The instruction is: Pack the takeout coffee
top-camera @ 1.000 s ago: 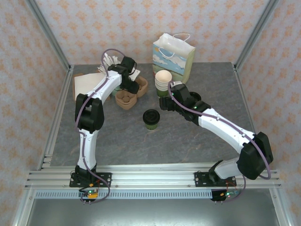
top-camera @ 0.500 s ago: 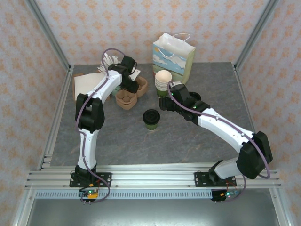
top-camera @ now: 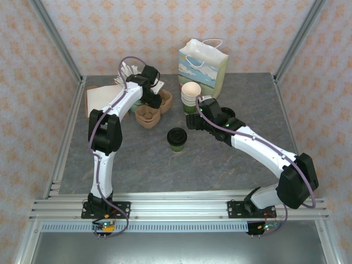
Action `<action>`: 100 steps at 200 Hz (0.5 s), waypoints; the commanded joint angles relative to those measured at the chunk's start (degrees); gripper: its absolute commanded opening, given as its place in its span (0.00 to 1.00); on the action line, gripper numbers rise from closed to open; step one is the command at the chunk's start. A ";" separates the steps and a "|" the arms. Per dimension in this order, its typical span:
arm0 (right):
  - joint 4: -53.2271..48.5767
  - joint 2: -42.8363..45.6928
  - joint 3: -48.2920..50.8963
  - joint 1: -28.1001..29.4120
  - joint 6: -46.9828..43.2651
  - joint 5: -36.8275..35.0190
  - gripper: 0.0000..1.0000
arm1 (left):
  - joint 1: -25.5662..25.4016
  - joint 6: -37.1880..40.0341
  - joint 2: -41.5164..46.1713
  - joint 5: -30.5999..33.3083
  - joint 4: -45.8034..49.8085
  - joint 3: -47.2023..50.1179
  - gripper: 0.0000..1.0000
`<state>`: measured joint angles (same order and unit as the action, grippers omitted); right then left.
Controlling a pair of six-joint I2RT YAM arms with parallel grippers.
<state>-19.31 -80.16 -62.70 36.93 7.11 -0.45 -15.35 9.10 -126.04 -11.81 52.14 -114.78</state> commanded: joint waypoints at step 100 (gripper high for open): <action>-1.85 0.46 -2.69 -0.08 0.29 -1.18 0.82 | 0.30 -1.59 9.92 -3.26 -1.27 3.36 0.33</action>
<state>-19.77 -80.16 -62.98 36.93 7.09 -0.47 -15.35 8.64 -119.55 -13.63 51.62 -112.84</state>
